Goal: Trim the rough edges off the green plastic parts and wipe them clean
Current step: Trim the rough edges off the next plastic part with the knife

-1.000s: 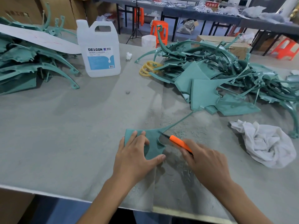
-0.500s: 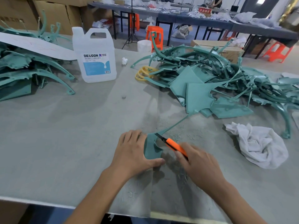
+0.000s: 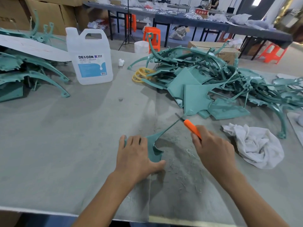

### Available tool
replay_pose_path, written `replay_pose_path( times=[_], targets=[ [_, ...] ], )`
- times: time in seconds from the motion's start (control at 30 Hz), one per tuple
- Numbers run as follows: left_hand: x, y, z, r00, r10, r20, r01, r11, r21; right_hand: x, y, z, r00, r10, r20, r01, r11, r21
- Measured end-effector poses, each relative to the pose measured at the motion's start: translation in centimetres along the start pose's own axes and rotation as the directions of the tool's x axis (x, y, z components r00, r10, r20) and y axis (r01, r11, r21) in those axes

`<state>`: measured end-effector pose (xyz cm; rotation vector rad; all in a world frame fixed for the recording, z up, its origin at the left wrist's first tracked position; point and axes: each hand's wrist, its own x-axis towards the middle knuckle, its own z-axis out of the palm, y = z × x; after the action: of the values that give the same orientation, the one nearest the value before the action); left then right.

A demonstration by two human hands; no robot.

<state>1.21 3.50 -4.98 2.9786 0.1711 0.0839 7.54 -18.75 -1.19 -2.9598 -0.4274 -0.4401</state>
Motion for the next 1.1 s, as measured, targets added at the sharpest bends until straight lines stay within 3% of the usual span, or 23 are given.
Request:
replay_pose_path(
  times=[0.17,0.43,0.53,0.7,0.8,1.0,1.1],
  targets=[
    [-0.1,-0.2,0.3,1.000,-0.010,0.003,0.010,1.000,-0.016,-1.1,-2.9,-1.0,0.961,-0.151,0.233,0.170,0.984,-0.060],
    [-0.3,-0.3,0.8,0.999,-0.028,-0.027,0.026,0.997,-0.072,1.3,-4.8,-3.3,0.895,-0.214,0.392,0.277,0.954,-0.112],
    [-0.3,-0.4,0.7,0.999,-0.031,-0.012,0.030,0.995,-0.095,3.5,-2.9,-4.6,0.918,-0.149,0.366,0.232,0.953,-0.193],
    [-0.3,-0.3,0.6,1.000,-0.030,-0.004,0.030,0.996,-0.081,6.1,2.3,-7.6,0.992,-0.017,0.126,0.068,0.908,-0.414],
    [-0.5,-0.2,0.8,0.999,-0.034,-0.024,0.031,0.995,-0.098,4.4,2.7,-7.4,0.995,-0.056,0.079,0.079,0.940,-0.333],
    [-0.7,-0.3,1.0,0.999,-0.024,-0.023,0.021,0.991,-0.134,-0.8,0.3,-3.9,0.990,-0.136,-0.029,0.138,0.982,0.126],
    [-0.7,-0.2,1.0,0.999,-0.032,-0.028,0.028,0.991,-0.129,-2.1,-0.3,-1.0,0.970,-0.217,0.108,0.197,0.965,0.175]
  ],
)
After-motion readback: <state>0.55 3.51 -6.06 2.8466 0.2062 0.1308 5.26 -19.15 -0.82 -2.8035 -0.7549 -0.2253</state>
